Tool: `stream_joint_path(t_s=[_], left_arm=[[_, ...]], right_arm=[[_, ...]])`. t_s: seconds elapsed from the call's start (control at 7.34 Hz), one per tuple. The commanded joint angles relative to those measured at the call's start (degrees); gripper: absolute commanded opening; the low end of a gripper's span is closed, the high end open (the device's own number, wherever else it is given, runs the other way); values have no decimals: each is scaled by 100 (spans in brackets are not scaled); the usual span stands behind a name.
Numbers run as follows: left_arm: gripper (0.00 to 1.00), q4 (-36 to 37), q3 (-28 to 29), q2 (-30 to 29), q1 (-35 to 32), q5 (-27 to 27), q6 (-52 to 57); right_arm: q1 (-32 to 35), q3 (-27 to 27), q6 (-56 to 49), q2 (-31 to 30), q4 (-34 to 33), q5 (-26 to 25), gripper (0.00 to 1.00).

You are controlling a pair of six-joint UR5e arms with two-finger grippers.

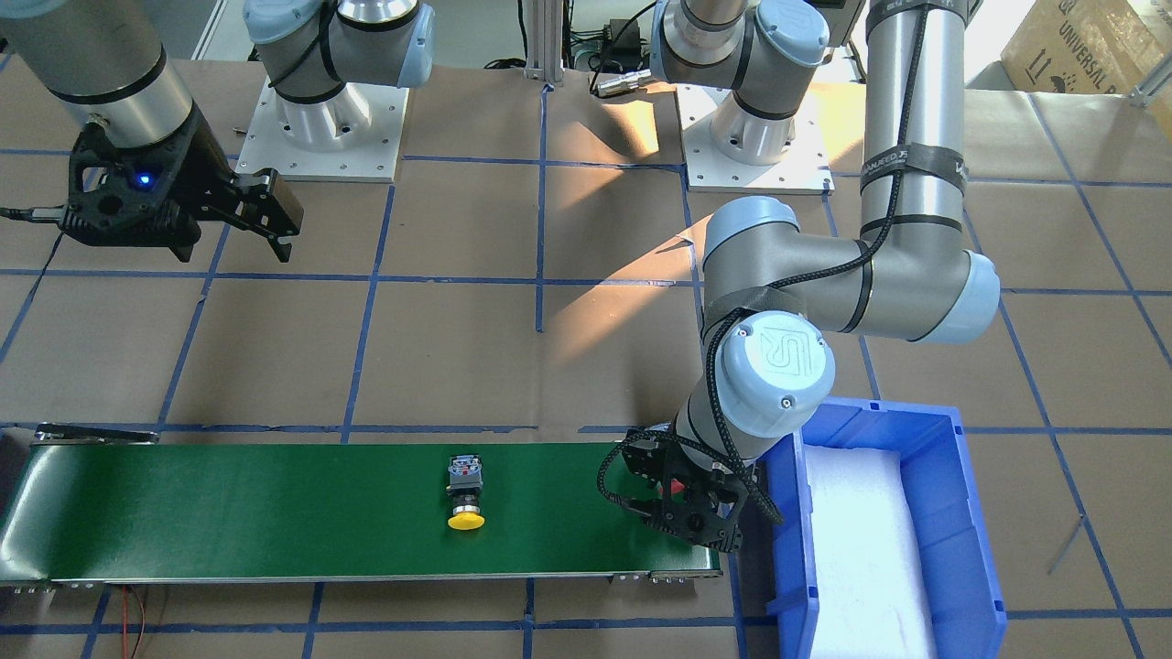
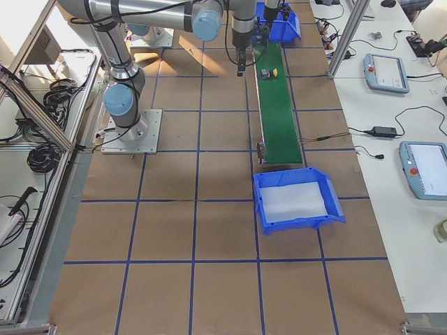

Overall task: Transport two buttons from left to right
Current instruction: 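Carry the red button over the belt end nearest the bin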

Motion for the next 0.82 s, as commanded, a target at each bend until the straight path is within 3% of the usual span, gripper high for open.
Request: stream_joint_path(t_s=[0.0,0.68], left_arm=[[22,0,12,-38,-15,-18,448],[28,159,178,-337,-16,-18,625]], right_arm=[[0,0,0,0,0,8,100],[0,0,0,0,0,0,100]])
